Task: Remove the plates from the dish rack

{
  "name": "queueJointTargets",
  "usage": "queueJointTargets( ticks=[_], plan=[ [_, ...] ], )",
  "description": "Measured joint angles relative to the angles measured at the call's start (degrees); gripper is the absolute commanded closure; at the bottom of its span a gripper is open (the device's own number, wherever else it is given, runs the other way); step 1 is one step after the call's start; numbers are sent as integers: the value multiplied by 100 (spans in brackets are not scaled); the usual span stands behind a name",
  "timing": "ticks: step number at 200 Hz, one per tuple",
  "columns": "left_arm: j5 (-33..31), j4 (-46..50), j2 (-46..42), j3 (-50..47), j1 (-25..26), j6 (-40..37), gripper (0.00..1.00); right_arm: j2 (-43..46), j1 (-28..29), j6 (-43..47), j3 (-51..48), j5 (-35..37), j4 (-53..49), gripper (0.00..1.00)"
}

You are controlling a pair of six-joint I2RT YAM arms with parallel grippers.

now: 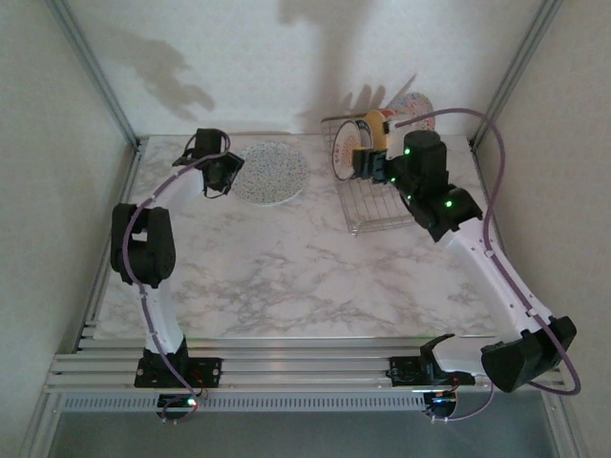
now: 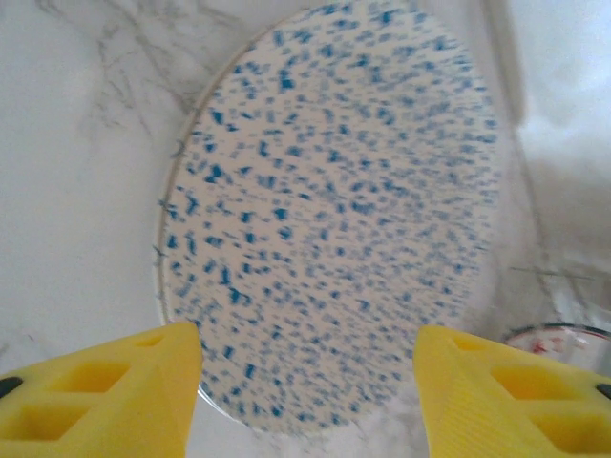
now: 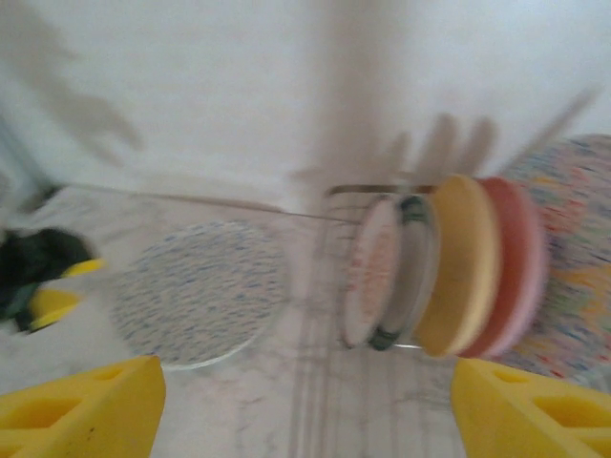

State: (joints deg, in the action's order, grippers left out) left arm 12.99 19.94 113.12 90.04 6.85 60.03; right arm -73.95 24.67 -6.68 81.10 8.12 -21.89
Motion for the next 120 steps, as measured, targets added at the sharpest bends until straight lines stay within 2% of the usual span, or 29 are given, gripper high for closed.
queueJointTargets(
  ticks=[34, 58, 96, 120],
  plan=[
    [61, -295, -756, 2, 323, -61, 38, -592, -1318, -680, 400, 267, -466, 20],
    [282, -706, -1207, -7, 741, -210, 39, -1078, -1963, -990, 396, 162, -566, 18],
    [761, -1552, -1781, -415, 1469, -562, 39, -1733, -2664, -1161, 289, -1032, -68, 22],
    [1029, -2179, -2177, -1036, 1801, -651, 39, -2070, -2885, -1025, 289, -1467, 197, 26]
  ],
)
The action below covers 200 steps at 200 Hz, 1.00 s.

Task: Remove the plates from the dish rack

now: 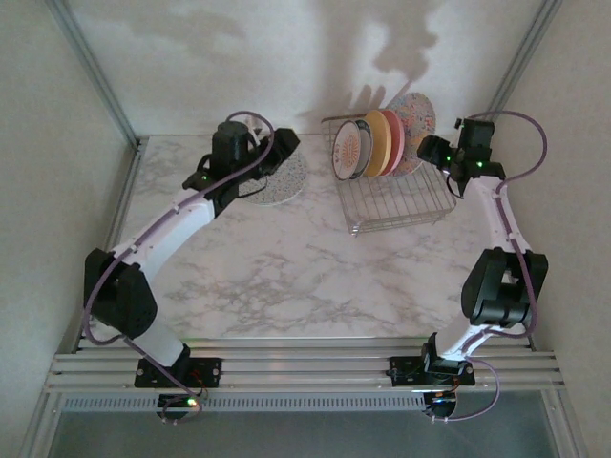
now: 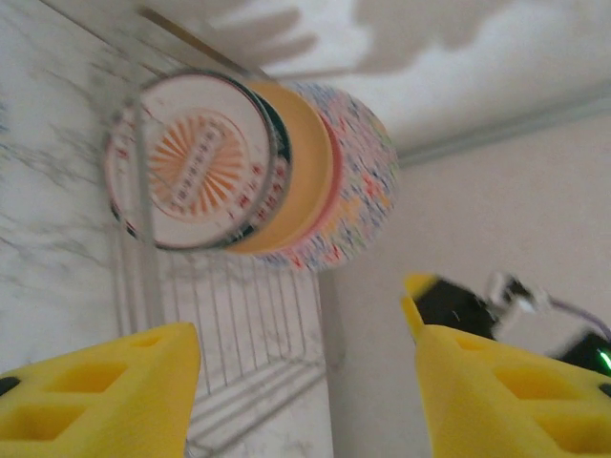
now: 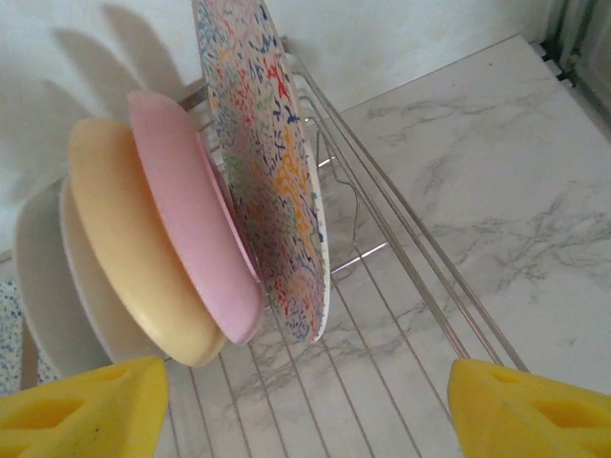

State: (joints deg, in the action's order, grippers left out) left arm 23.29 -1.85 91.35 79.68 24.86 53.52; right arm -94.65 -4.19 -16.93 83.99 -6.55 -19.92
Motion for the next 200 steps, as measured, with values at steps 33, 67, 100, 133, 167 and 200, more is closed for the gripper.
queueJointTargets(
  ticks=[33, 67, 100, 133, 167, 200],
  plan=[
    [142, -708, -439, -595, 203, 4, 39, -382, -98, 286, 2, -420, 284, 37],
    [162, -1154, -704, -835, 249, 28, 39, -782, -120, 496, 42, -684, 516, 41],
    [160, -1329, -754, -868, 260, 31, 39, -1200, -136, 684, 393, -723, 551, 45],
    [140, -1436, -905, -986, 271, 55, 39, -1491, -168, 833, 778, -728, 564, 51],
    [-133, -1639, -1274, -1137, 280, 66, 38, -1694, -168, 890, 992, -859, 590, 59],
    [-492, -1853, -1683, -1298, 282, 66, 37, -1849, -168, 892, 1075, -973, 599, 67]
  ],
)
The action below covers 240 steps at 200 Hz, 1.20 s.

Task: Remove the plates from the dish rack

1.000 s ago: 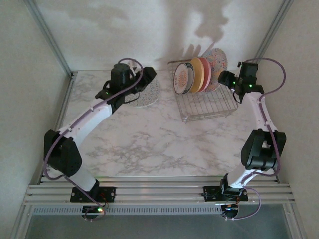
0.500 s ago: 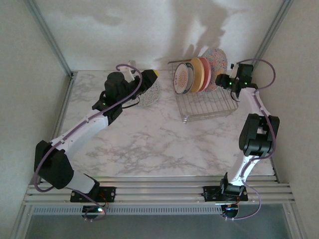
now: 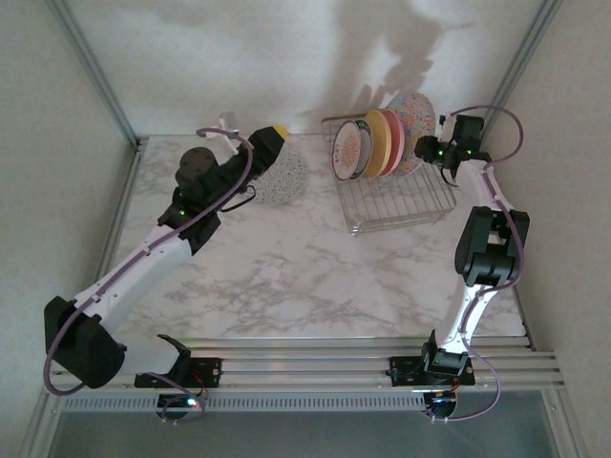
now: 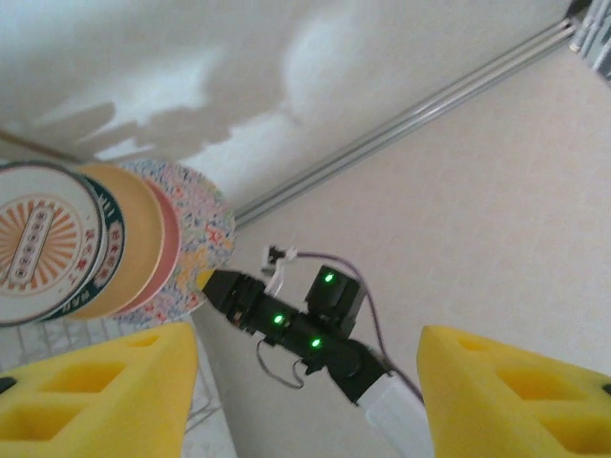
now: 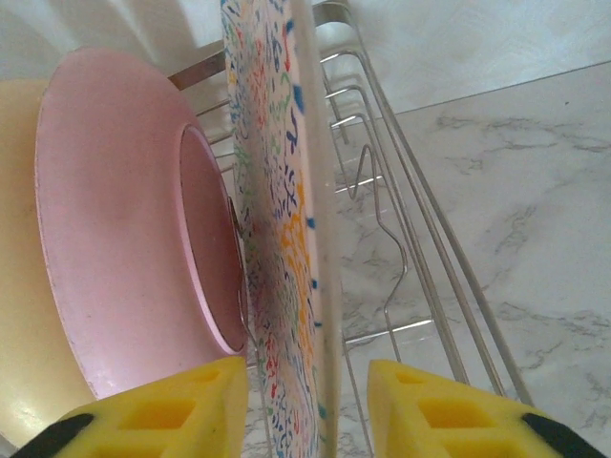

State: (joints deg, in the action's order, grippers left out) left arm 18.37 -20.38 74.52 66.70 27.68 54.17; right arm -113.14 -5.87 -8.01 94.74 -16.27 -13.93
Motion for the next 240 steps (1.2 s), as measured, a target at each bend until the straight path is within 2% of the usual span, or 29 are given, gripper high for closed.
queueJointTargets(
  ticks=[44, 90, 109, 212, 240],
  plan=[
    [-179, -55, -92, -7, -2, 2, 37, -33, 2, 70, 72, -26, -2, 81],
    [-197, -39, -90, -7, 0, 0, 37, -35, 107, 144, 247, 216, -92, 88],
    [-197, -37, -85, -7, 0, 2, 37, -35, 197, 214, 350, 442, -179, 100],
    [-195, -2, -81, -7, 0, -4, 38, 4, 417, 232, 472, 1086, -415, 100],
    [-195, 15, -52, -7, 0, -20, 38, 127, 614, 249, 472, 1523, -546, 100]
  ],
)
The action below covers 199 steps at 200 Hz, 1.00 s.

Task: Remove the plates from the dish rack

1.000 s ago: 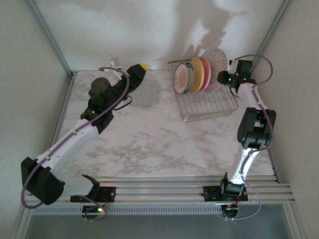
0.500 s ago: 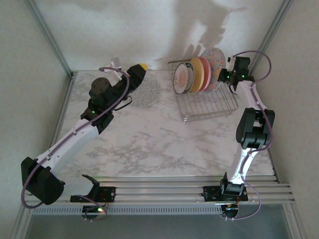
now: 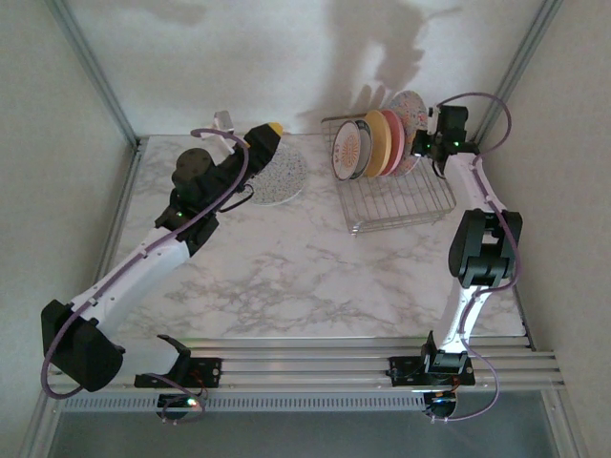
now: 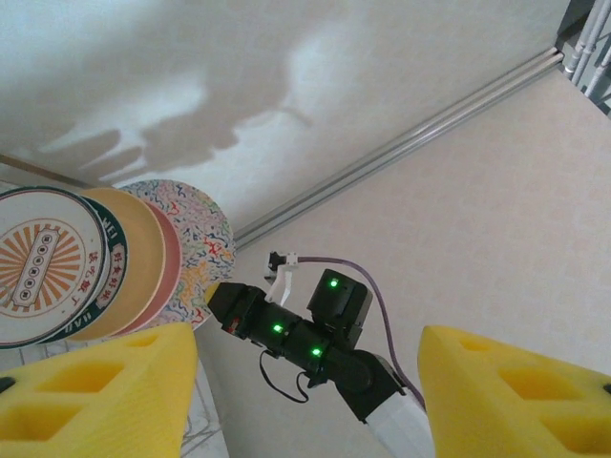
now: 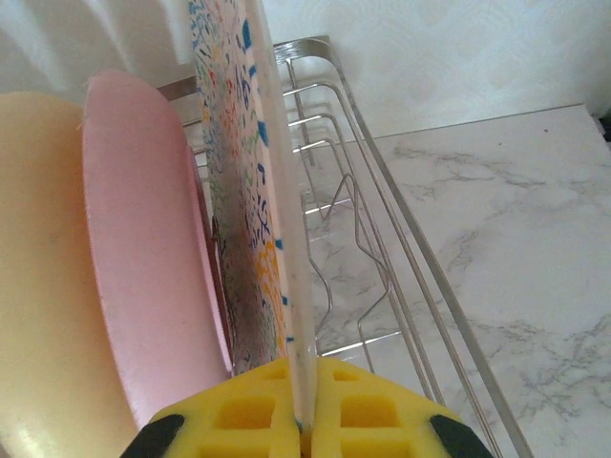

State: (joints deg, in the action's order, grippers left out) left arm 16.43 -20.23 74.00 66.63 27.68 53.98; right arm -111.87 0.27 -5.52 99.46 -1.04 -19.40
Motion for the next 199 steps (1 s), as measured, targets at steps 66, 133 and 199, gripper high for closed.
queueJointTargets(
  ticks=[66, 133, 199],
  plan=[
    [4, 33, 7, 0, 0, 0, 38, 553, 415, 7, 0, 1198, -289, 100],
    [24, 33, 52, 0, 0, 2, 38, 796, 426, 44, 249, 1696, -616, 100],
    [48, 28, 223, 0, -2, 26, 39, 1475, 428, 33, 372, 2015, -953, 100]
  ],
)
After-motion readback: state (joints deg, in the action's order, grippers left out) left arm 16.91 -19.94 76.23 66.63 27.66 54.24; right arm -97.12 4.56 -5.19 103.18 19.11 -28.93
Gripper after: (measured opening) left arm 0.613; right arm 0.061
